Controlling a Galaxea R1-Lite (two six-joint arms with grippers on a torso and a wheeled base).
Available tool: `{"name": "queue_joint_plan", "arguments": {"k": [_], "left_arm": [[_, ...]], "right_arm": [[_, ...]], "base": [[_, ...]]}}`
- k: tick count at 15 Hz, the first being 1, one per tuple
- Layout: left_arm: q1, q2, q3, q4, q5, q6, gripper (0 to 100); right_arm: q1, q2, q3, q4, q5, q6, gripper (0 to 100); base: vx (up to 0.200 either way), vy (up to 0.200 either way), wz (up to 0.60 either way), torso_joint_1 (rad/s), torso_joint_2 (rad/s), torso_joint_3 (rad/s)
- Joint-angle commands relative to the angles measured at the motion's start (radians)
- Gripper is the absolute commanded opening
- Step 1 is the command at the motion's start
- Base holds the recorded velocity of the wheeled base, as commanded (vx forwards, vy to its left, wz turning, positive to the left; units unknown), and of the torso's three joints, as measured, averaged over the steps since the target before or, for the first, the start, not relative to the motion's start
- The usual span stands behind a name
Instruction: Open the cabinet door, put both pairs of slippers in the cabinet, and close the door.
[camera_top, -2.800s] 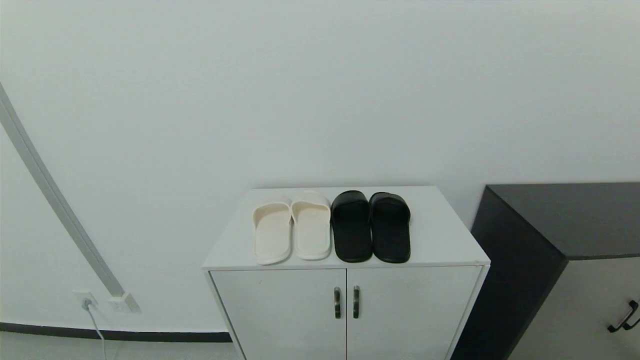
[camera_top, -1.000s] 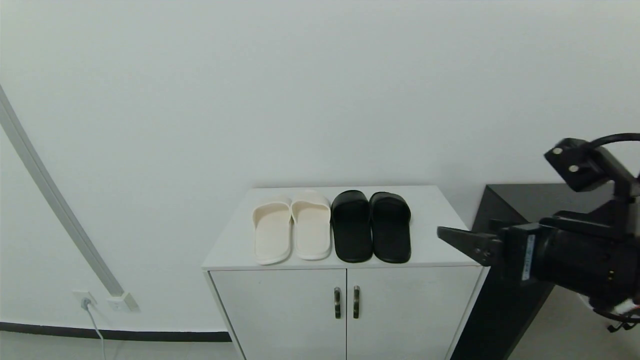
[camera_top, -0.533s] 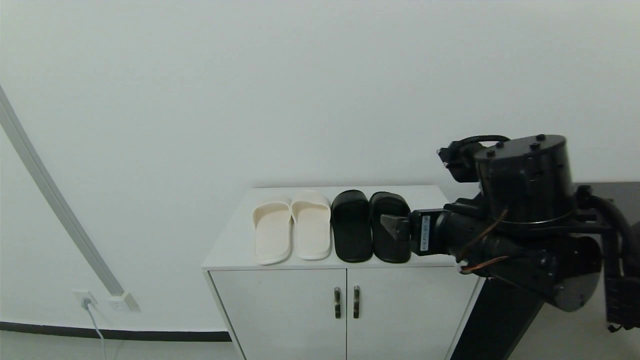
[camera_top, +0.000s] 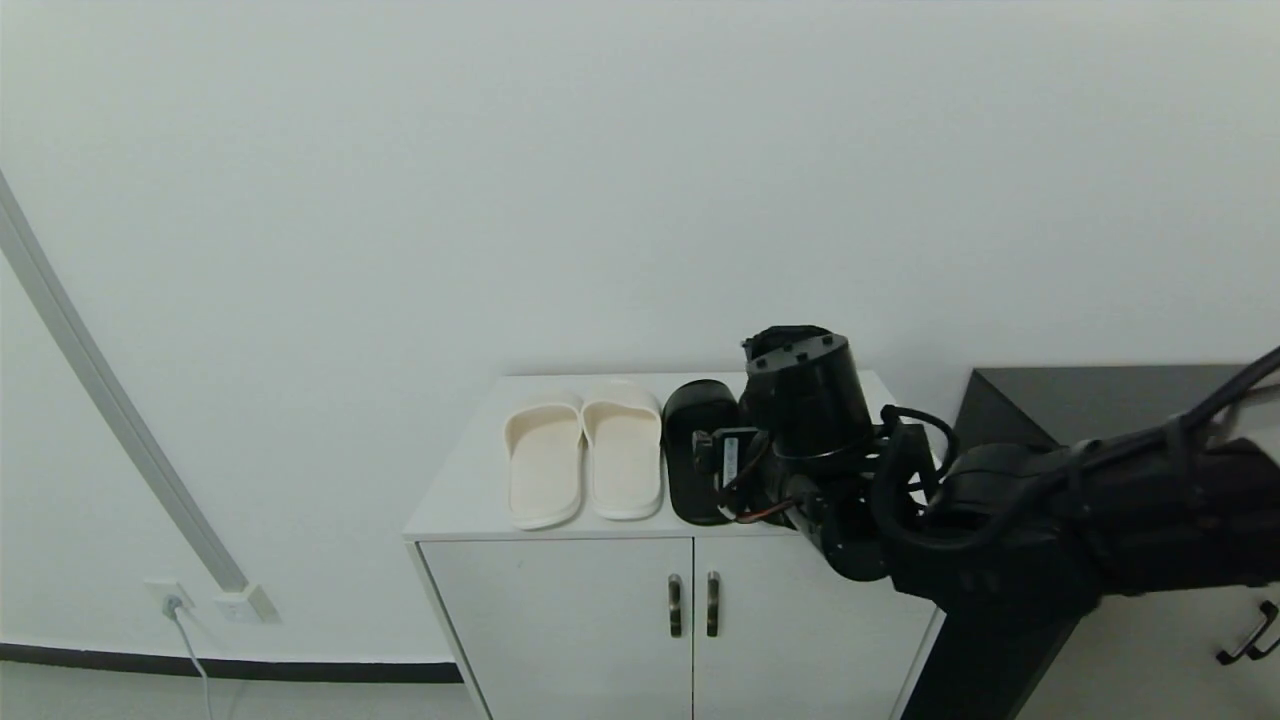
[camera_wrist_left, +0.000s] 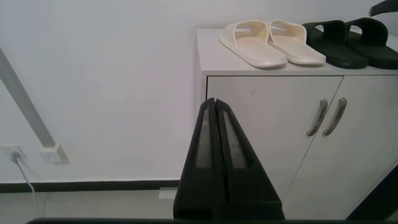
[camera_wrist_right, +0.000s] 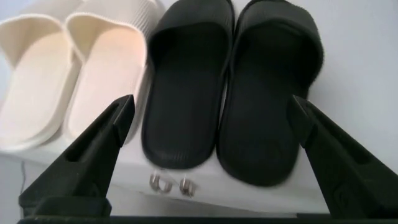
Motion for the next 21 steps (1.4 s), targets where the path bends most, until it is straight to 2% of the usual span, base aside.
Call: {"name": "queue_joint_plan", "arguments": {"k": [1, 8, 21], "left_arm": [[0.0, 0.001, 0.0, 0.0, 0.001, -0.001, 0], [0.0, 0.001, 0.0, -0.001, 0.001, -0.003, 0], [0.0, 0.001, 0.0, 0.0, 0.0, -0.003, 0]], "right_arm": [[-0.034, 0.128, -0.087, -0.006, -0.002, -0.002, 100], [-0.145, 0.312, -0.311, -0.003, -0.001, -0.047, 100], [-0.188, 0.492, -0.574, 0.043, 0.002, -0.073, 100]], "base": [[0.0, 0.0, 0.0, 0.0, 0.0, 0.0], [0.0, 0.0, 0.0, 0.0, 0.0, 0.0], [0.0, 0.0, 0.0, 0.0, 0.0, 0.0]]}}
